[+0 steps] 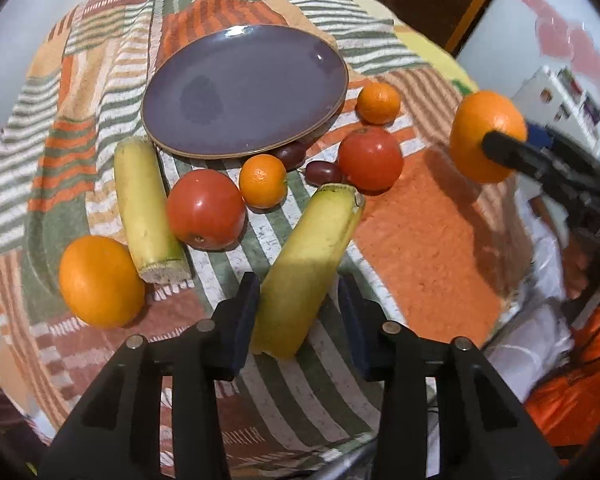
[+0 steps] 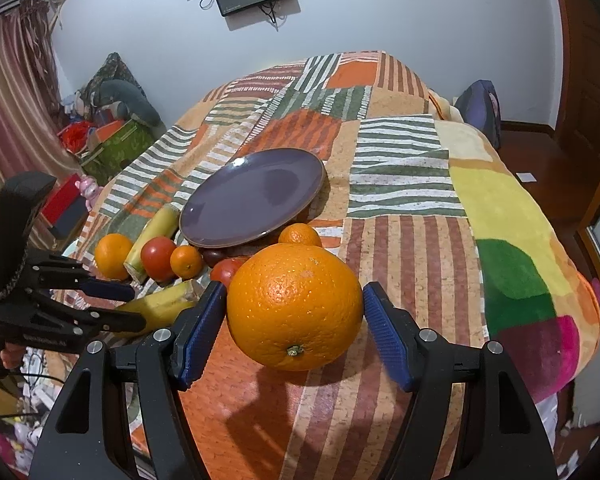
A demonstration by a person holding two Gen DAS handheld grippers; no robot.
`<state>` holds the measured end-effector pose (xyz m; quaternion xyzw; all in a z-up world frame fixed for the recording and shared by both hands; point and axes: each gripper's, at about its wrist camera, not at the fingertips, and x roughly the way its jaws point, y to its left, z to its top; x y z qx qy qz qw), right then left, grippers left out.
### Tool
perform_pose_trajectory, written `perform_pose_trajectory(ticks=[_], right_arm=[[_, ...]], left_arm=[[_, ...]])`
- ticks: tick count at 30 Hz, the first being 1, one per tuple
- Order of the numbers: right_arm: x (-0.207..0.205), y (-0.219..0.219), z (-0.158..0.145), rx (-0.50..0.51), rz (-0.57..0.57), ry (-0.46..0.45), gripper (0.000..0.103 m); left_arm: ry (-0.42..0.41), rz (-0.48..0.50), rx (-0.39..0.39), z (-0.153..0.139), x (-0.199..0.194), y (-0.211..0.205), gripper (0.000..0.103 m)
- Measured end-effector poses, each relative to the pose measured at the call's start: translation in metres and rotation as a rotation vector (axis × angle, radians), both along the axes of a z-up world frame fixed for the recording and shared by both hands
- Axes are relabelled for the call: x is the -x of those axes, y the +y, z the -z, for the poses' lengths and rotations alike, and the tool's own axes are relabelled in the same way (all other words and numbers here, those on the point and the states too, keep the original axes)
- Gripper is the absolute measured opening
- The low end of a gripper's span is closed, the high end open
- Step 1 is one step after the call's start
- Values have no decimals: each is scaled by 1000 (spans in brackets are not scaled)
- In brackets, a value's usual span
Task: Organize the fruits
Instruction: 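Grasp the yellow banana with the left tool and lift it while the right tool holds the orange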
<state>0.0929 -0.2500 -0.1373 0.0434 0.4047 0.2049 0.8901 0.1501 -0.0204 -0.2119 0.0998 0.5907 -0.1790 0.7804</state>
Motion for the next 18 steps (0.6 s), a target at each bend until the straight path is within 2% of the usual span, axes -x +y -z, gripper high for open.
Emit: perform_pose_trajectory(ticks=[2, 4, 13, 18], right_arm=[[-1, 0, 2, -7, -4, 8, 67], [-1, 0, 4, -10, -9, 12, 67], [-8, 2, 12, -11, -22, 35, 67], [-11, -1, 16, -11, -12, 47, 67]], left_arm=[[-1, 2, -42, 6, -3, -3, 41], [20, 5, -52, 14, -12, -4, 44], [108, 30, 16, 30, -39, -11, 45], [100, 8, 40, 32, -48, -18, 45]])
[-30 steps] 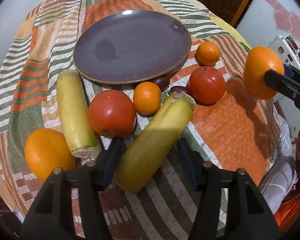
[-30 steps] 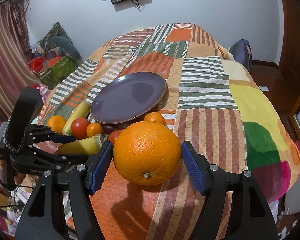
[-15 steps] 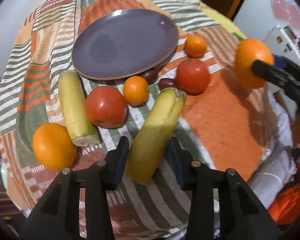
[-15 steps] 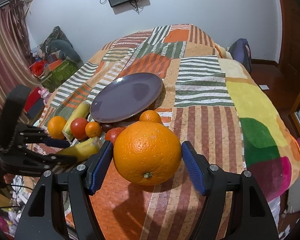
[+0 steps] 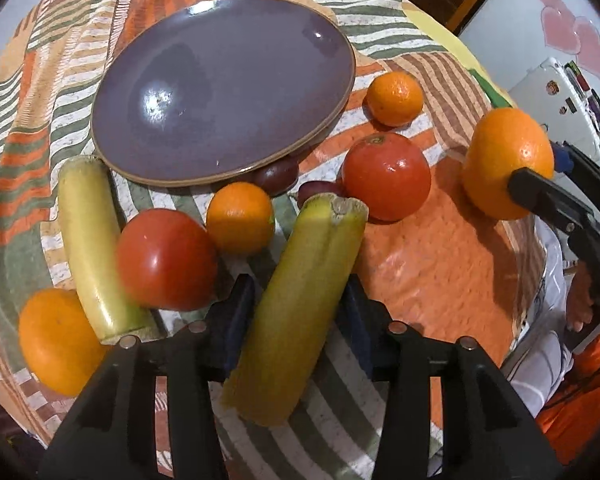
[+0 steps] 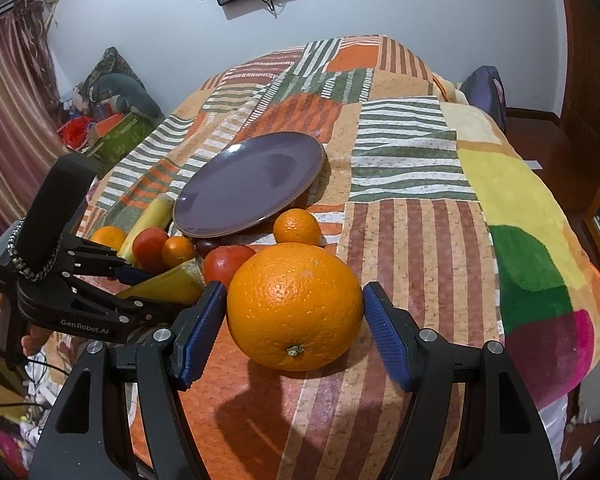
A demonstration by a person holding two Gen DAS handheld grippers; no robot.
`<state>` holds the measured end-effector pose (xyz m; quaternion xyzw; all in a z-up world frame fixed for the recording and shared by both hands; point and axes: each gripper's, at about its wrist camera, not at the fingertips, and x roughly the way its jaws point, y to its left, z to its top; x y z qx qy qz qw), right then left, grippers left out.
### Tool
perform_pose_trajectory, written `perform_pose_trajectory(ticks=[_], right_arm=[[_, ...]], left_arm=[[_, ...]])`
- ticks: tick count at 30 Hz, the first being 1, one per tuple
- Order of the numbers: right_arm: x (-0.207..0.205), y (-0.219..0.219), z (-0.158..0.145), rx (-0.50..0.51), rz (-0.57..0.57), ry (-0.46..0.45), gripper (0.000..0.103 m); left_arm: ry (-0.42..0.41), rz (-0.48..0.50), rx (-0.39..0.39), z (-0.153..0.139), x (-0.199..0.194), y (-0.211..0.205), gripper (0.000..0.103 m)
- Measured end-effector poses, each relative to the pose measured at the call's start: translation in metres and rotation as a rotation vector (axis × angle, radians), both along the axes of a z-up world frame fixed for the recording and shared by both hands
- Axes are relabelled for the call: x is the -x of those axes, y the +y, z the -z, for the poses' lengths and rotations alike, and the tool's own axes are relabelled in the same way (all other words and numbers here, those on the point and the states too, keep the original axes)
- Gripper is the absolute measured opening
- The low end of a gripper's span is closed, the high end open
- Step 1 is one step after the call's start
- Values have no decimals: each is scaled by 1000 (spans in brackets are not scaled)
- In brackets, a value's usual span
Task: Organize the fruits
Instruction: 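Grasp the yellow banana with the left tool and lift it while the right tool holds the orange, then carry the banana in the left tool and the orange in the right tool over the purple plate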
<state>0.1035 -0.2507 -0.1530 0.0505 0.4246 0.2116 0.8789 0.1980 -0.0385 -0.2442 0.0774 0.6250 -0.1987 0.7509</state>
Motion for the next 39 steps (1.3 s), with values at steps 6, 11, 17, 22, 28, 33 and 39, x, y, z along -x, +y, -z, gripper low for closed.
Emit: perform_pose_trajectory(ticks=[6, 11, 17, 22, 28, 33, 39], right_arm=[[3, 1, -5, 9, 3, -13, 67], [7, 3, -14, 23, -2, -42, 67], [9, 9, -18, 38, -17, -53, 67], [8, 13, -16, 47, -22, -48, 67], [6, 14, -17, 68, -19, -53, 67], [0, 13, -27, 76, -9, -82, 67], [-9, 19, -41, 97, -15, -139, 67]], left_arm=[[-42, -29, 3, -4, 11, 0, 42], [-38, -57, 30, -11, 26, 4, 37], [-66, -78, 38, -18, 51, 15, 34], [-71, -63, 28, -12, 44, 8, 34], [-88, -71, 38, -9, 31, 0, 34], [-145, -74, 64, -25, 39, -1, 33], [-222, -111, 111, -55, 43, 8, 33]])
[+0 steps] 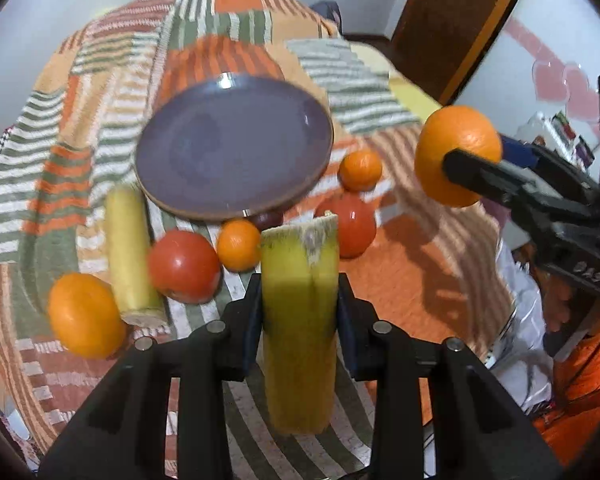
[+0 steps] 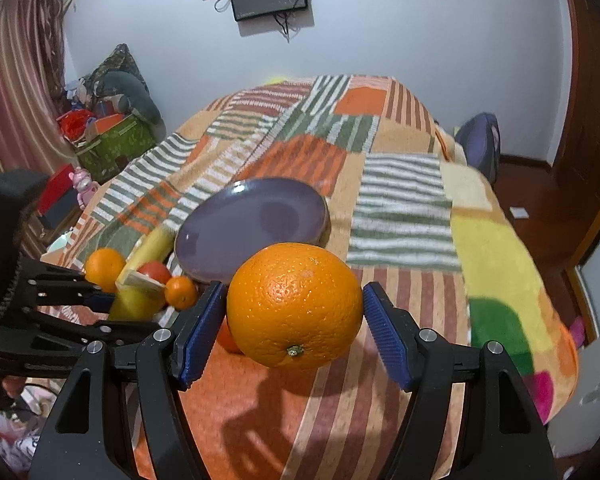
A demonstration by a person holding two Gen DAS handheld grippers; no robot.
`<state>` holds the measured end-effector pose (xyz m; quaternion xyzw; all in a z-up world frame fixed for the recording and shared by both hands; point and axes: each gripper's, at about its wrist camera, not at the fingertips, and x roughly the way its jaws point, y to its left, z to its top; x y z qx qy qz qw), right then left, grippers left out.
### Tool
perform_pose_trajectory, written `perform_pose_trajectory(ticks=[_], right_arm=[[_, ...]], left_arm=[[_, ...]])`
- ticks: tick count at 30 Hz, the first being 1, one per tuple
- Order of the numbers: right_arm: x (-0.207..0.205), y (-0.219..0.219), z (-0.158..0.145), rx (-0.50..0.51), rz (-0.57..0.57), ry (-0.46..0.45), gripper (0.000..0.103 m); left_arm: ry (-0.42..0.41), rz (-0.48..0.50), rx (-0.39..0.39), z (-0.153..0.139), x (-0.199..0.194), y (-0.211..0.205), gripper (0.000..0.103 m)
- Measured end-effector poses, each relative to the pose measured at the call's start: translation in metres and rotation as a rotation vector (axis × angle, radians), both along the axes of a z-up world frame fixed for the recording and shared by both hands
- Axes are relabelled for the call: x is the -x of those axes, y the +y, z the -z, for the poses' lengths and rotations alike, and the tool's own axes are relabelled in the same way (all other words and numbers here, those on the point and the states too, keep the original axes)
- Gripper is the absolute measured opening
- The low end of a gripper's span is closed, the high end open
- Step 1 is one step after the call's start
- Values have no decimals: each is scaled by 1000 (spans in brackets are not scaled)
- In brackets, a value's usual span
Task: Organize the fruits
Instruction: 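Carry the banana in the left tool and the orange in the right tool over the purple plate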
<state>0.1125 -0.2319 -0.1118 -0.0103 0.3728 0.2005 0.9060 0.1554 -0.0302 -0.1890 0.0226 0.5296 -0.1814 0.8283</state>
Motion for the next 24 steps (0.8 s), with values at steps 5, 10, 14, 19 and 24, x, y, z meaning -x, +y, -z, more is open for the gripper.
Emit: perform_pose_trajectory(ticks=[5, 10, 14, 19, 24], right_arm=[[-7, 8, -11, 11, -13, -41, 67], [-13, 16, -17, 17, -38, -70, 67], [-19, 25, -20, 24, -55, -86, 67], [-28, 35, -21, 25, -79, -91, 67], [-39, 43, -22, 31, -99, -99, 67]], left_arm=[[-75, -29, 45, -30, -3, 8, 33], [-132, -47, 72, -49, -8, 15, 33], [-171, -64, 87, -60, -14, 21, 33], [-208, -93, 95, -66, -26, 27, 33], [-209, -110, 104, -65, -43, 33, 33]])
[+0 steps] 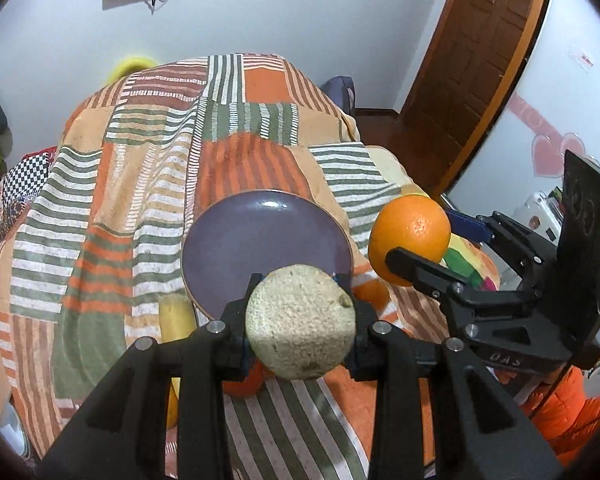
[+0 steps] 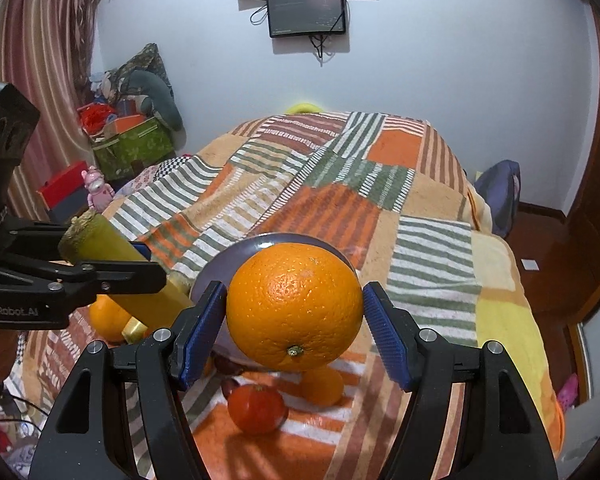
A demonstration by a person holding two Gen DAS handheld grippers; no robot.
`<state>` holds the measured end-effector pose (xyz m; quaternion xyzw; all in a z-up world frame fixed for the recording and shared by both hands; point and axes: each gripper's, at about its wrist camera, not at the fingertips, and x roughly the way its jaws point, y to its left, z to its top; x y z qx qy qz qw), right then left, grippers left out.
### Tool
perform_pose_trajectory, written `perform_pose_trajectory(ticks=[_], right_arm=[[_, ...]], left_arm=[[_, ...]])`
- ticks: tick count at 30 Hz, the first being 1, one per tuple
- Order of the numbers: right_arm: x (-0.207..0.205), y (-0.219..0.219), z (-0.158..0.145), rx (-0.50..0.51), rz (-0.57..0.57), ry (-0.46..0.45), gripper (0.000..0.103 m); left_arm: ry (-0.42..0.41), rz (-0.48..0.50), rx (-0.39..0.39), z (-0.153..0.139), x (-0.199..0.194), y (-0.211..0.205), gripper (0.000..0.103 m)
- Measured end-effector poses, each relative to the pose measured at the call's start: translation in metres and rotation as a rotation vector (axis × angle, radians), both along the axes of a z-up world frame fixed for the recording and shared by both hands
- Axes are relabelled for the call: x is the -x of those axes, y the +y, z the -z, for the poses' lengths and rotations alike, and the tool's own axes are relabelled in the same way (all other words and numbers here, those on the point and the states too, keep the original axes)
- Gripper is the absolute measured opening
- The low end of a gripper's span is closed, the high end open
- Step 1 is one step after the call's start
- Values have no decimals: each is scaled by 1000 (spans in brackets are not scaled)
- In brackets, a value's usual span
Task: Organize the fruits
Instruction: 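Carry the banana in the left tool and the orange in the right tool over the purple plate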
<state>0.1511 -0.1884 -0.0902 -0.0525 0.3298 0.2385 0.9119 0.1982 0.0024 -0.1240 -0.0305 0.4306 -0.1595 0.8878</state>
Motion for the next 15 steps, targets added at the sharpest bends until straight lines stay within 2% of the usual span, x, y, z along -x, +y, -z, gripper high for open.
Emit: perform_pose_trajectory(ticks=[9, 15], right_arm=[[-27, 12, 9, 21, -4, 9, 67], [-46, 16, 23, 43, 2, 38, 67]], left_arm=[[50, 19, 8, 19, -31, 0, 33], [125, 39, 17, 44, -55, -2, 33]])
